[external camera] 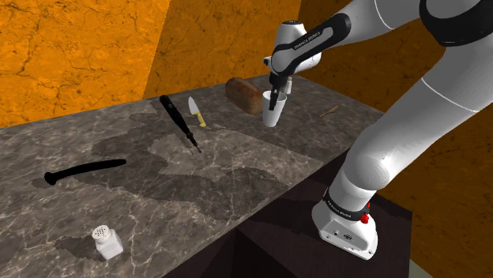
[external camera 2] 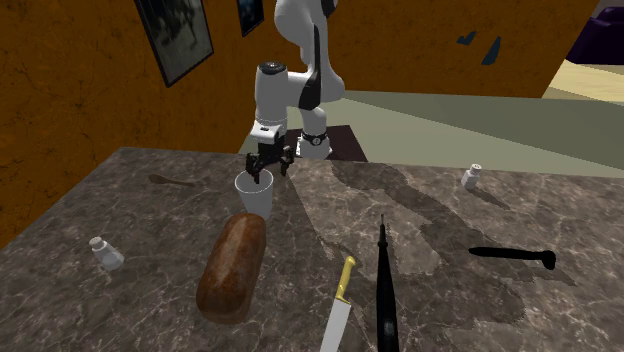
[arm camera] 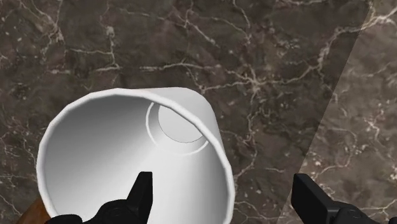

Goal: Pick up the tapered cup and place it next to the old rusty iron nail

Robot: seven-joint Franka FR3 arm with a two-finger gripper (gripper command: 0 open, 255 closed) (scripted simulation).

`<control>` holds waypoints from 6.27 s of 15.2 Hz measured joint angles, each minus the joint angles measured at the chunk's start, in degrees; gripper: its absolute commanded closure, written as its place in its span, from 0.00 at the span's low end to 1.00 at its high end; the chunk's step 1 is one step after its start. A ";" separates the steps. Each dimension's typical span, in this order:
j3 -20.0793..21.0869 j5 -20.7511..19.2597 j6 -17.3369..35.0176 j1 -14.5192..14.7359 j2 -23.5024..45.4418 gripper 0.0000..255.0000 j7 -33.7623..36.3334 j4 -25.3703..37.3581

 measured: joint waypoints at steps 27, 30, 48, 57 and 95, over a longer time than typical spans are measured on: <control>0.43 0.12 -3.61 0.11 -1.48 1.00 -0.09 2.19; 0.78 0.11 -6.32 0.12 -2.80 1.00 -0.12 3.60; 2.50 0.84 -20.90 0.47 -7.11 1.00 -0.92 13.96; 3.16 1.43 -27.80 0.77 -7.50 1.00 -1.53 20.49; 28.20 3.97 -29.38 16.18 17.05 1.00 37.50 40.94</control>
